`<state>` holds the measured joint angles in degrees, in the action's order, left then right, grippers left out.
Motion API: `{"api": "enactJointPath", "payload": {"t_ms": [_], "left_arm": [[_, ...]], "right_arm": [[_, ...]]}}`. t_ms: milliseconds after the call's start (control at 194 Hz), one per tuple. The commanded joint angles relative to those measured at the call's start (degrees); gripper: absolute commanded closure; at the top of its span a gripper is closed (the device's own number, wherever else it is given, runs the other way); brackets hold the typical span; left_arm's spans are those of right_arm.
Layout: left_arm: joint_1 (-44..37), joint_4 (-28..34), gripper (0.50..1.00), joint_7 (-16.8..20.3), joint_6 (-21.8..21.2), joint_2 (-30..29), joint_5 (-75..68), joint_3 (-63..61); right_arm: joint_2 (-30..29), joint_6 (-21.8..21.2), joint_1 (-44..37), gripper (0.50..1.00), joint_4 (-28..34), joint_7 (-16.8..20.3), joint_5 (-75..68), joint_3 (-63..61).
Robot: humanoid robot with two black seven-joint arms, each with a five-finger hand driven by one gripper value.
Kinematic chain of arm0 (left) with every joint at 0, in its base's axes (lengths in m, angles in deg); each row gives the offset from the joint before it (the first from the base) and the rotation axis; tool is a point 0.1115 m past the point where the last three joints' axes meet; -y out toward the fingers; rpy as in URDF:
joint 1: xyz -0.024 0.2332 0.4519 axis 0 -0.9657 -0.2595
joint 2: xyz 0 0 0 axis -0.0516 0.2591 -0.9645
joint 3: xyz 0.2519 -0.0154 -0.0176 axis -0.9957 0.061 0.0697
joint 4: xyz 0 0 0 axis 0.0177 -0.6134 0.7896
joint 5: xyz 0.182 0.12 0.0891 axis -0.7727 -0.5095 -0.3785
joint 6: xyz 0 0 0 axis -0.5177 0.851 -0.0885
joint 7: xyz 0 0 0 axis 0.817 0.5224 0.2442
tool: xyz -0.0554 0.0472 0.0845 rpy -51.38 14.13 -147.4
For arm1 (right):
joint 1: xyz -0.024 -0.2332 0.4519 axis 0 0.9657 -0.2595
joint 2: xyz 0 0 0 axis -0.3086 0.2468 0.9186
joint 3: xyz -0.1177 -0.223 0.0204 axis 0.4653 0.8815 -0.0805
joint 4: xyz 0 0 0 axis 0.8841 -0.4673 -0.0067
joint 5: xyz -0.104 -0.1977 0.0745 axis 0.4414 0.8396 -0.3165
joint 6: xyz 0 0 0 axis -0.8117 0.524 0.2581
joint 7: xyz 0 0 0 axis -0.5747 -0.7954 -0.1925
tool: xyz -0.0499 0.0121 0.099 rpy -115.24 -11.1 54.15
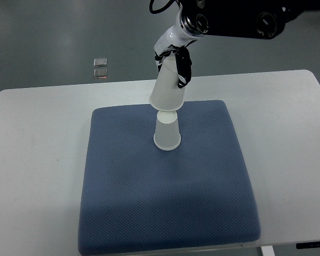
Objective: Stack paper cups
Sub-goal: 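Lower the held cup onto the cup on the pad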
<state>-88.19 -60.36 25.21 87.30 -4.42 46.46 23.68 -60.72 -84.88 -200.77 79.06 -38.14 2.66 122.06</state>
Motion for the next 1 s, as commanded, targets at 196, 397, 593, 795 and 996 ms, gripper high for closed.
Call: {"api": "enactJointPath", "payload": {"t_ms": [196,397,593,795,996], "left_arm": [[0.0,-0.06,0.5,0.0,0.0,0.0,0.0,-0.02],[0.0,-0.06,0.5,0.0,0.01,0.0,0.0,-0.02],[0.0,0.02,0.5,0.0,0.0,0.0,0.0,-0.02],[0.0,-0.06,0.5,0.0,0.09,0.0,0.0,-0.02],[0.0,-0.06,0.5,0.0,0.09,0.0,0.0,-0.02]], "right_arm": [[0.0,2.38,1.56,0.895,-0.01,0.19,-0.56,-0.35],[0.0,4.23,3.41,0.893,-0.8,0.19,-0.56,-0.35],[0.0,4.75,5.25,0.891,-0.8,0.19,-0.47,-0.44],[0.0,4.67,6.13,0.889,-0.72,0.46,-0.47,-0.44],[0.0,4.75,6.49,0.887,-0.63,0.46,-0.47,-0.53]]}}
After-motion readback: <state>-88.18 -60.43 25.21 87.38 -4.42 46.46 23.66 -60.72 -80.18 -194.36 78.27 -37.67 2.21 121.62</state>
